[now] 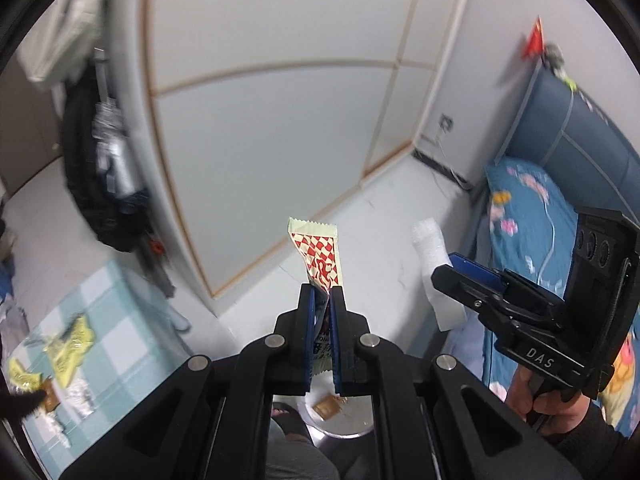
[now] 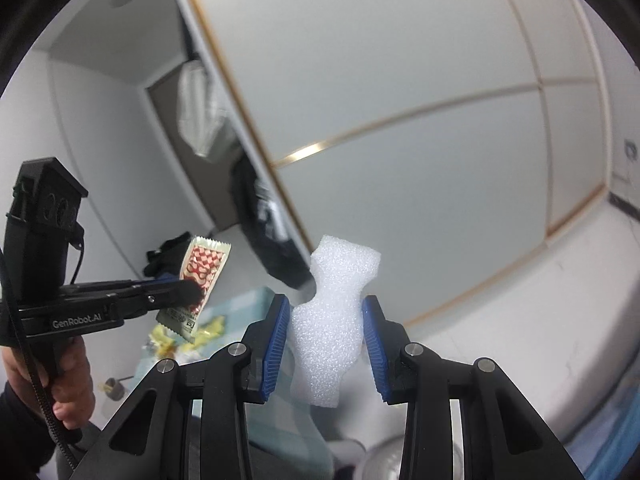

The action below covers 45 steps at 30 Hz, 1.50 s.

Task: Collect trash
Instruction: 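Carry the wrapper and foam in both grippers over the trash bin, then lower both grippers over the bin and open both to drop wrapper and foam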

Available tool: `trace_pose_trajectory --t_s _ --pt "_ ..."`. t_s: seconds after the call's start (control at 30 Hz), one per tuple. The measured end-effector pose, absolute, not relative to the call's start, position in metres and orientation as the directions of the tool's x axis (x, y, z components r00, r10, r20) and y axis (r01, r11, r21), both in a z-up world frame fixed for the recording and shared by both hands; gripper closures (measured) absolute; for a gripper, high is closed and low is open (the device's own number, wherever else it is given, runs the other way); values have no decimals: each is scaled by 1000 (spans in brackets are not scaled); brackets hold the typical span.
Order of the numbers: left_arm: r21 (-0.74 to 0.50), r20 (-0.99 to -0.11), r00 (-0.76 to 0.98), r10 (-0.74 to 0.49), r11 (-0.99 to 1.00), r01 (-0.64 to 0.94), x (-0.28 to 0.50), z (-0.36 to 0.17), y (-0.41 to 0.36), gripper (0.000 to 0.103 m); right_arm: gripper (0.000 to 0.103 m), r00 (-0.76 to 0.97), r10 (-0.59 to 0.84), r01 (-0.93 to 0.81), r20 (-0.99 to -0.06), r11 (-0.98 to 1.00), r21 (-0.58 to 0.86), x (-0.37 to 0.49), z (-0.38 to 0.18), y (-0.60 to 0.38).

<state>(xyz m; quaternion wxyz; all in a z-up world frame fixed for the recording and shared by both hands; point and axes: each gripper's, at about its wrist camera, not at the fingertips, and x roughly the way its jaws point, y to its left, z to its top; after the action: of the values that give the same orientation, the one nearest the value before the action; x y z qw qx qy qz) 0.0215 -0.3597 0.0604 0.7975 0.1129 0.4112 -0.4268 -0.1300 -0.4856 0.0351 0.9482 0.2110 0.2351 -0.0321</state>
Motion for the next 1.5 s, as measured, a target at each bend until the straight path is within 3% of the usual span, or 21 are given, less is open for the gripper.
trace_pose_trajectory --t_s 0.3,0.6,1.0,1.5 --pt "-174 -883 120 -455 552 816 15 -10 -422 100 67 797 12 327 -604 832 448 -152 -50 -537" --pt "-167 -973 -52 -225 528 833 9 -90 -452 100 67 684 109 437 -721 731 525 -161 -137 -550" --pt "-203 -968 -250 20 519 830 1 -169 -469 100 67 568 210 539 -796 636 552 -159 -213 -549" --pt "-215 -937 -329 119 546 810 5 -212 -482 100 65 491 241 579 -837 629 520 -149 -244 -541"
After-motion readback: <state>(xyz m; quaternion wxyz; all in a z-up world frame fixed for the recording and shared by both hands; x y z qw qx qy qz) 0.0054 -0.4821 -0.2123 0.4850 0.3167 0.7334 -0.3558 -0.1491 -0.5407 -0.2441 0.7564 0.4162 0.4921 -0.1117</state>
